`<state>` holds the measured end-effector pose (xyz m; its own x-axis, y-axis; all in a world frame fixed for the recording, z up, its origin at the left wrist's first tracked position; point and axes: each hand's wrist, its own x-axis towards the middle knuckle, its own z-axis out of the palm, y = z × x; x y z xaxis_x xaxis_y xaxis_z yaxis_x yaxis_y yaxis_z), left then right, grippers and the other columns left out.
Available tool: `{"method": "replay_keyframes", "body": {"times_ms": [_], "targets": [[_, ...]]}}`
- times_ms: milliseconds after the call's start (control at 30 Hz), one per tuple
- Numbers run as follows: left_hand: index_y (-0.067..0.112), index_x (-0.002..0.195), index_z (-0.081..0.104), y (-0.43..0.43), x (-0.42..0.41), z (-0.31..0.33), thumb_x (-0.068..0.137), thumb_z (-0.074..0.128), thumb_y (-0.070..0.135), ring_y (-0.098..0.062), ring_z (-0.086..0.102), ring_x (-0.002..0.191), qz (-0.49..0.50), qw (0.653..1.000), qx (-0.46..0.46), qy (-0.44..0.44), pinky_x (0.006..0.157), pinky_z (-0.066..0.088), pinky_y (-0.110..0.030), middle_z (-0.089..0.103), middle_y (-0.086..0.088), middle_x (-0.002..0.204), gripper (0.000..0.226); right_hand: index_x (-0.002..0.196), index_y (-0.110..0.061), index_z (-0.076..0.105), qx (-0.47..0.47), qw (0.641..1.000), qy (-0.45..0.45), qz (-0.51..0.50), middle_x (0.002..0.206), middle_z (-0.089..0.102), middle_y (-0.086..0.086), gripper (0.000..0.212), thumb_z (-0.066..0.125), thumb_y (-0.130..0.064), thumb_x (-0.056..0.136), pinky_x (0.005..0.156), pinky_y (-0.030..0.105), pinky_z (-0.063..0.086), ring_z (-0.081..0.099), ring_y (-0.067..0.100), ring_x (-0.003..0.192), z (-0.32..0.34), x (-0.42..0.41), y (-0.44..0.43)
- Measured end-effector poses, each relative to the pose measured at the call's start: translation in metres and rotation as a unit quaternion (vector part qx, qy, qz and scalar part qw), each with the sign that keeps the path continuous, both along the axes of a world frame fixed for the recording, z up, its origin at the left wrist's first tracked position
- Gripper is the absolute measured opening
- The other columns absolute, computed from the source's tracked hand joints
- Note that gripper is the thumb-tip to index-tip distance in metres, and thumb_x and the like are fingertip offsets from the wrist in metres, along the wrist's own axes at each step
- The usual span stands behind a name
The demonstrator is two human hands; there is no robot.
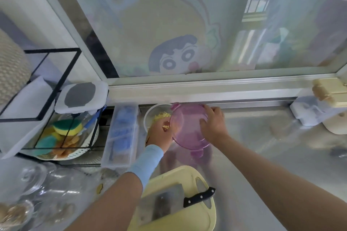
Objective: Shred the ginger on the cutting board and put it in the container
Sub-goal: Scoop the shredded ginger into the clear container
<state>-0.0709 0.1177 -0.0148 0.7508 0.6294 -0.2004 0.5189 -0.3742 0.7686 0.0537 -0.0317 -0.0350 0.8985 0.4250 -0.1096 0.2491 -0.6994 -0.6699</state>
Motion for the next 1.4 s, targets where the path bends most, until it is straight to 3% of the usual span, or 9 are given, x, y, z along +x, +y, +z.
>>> {"method": "replay_keyframes", "body": {"times_ms": [133,233,433,700,867,1000,1100,1267,1400], "targets": [[0.030,0.087,0.064,0.049,-0.005,0.008,0.095,0.047,0.026,-0.018,0.055,0.071,0.042,0.996,0.064,0.056,0.051,0.037,-0.022,0.064,0.005,0.081,0.019,0.157,-0.027,0.030,-0.034,0.997,0.017,0.072,0.145,0.039,0.010,0.063,0.048,-0.011,0.098,0.113,0.040,0.030,0.035,0.031,0.135,0.006,-0.003,0.059],[0.020,0.079,0.063,0.076,-0.001,-0.005,0.091,0.041,0.015,-0.026,0.058,0.073,0.043,0.982,0.124,0.138,0.057,0.041,-0.027,0.065,-0.008,0.088,0.025,0.157,-0.025,0.027,-0.079,0.991,0.020,0.102,0.150,0.039,0.008,0.062,0.048,-0.014,0.100,0.112,0.043,0.032,0.035,0.033,0.137,-0.001,0.002,0.091],[0.008,0.119,0.062,0.088,0.014,-0.026,0.090,0.048,0.002,-0.031,0.060,0.110,0.020,0.954,0.156,0.254,0.087,0.053,-0.036,0.060,-0.013,0.121,0.033,0.157,-0.028,0.025,-0.159,0.979,-0.004,0.127,0.154,0.035,-0.001,0.059,0.047,-0.022,0.103,0.108,0.046,0.034,0.033,0.031,0.135,-0.020,0.008,0.119],[0.018,0.102,0.066,0.086,0.015,-0.027,0.096,0.051,0.016,-0.028,0.060,0.091,0.002,0.974,0.107,0.202,0.069,0.043,-0.029,0.066,-0.005,0.101,0.016,0.143,-0.025,0.052,-0.070,0.996,0.011,0.052,0.138,0.049,0.007,0.042,0.046,-0.019,0.102,0.103,0.040,0.041,0.044,0.030,0.127,-0.038,0.015,0.096],[0.033,0.136,0.055,0.072,0.009,-0.036,0.099,0.053,0.026,-0.023,0.058,0.117,0.000,0.985,0.035,0.166,0.078,0.039,-0.020,0.058,0.003,0.135,0.037,0.136,-0.021,0.059,-0.048,0.997,0.042,0.031,0.134,0.051,0.010,0.035,0.046,-0.020,0.103,0.101,0.037,0.043,0.053,0.031,0.120,-0.044,0.015,0.063],[0.030,0.138,0.052,0.063,0.002,-0.033,0.098,0.053,0.035,-0.027,0.055,0.119,-0.022,0.968,0.125,0.216,0.087,0.048,-0.031,0.053,-0.003,0.139,0.040,0.142,-0.021,0.052,-0.033,0.997,0.066,0.029,0.136,0.050,0.013,0.038,0.043,-0.019,0.105,0.102,0.038,0.042,0.053,0.033,0.120,-0.048,0.007,0.052],[0.018,0.121,0.062,0.055,-0.002,-0.026,0.094,0.059,0.036,-0.026,0.062,0.103,0.016,0.961,0.157,0.229,0.081,0.052,-0.032,0.062,-0.007,0.118,0.032,0.146,-0.014,0.044,-0.036,0.997,0.072,0.005,0.140,0.046,0.016,0.042,0.040,-0.014,0.105,0.101,0.038,0.039,0.049,0.035,0.124,-0.047,-0.002,0.052],[0.014,0.098,0.075,0.050,-0.004,-0.022,0.093,0.062,0.030,-0.024,0.067,0.076,0.040,0.962,0.085,0.256,0.064,0.053,-0.026,0.073,-0.006,0.092,0.022,0.157,-0.015,0.025,0.011,0.985,0.172,-0.024,0.152,0.038,0.015,0.057,0.043,-0.012,0.102,0.112,0.047,0.037,0.043,0.034,0.134,-0.051,-0.016,0.058],[0.016,0.084,0.076,0.038,-0.009,-0.027,0.093,0.061,0.020,-0.016,0.057,0.058,0.109,0.975,0.036,0.188,0.052,0.047,-0.019,0.071,-0.003,0.077,0.018,0.153,-0.025,0.034,0.107,0.963,0.234,-0.083,0.138,0.051,0.005,0.058,0.049,-0.006,0.101,0.104,0.041,0.046,0.054,0.029,0.120,-0.059,-0.019,0.053]]}}
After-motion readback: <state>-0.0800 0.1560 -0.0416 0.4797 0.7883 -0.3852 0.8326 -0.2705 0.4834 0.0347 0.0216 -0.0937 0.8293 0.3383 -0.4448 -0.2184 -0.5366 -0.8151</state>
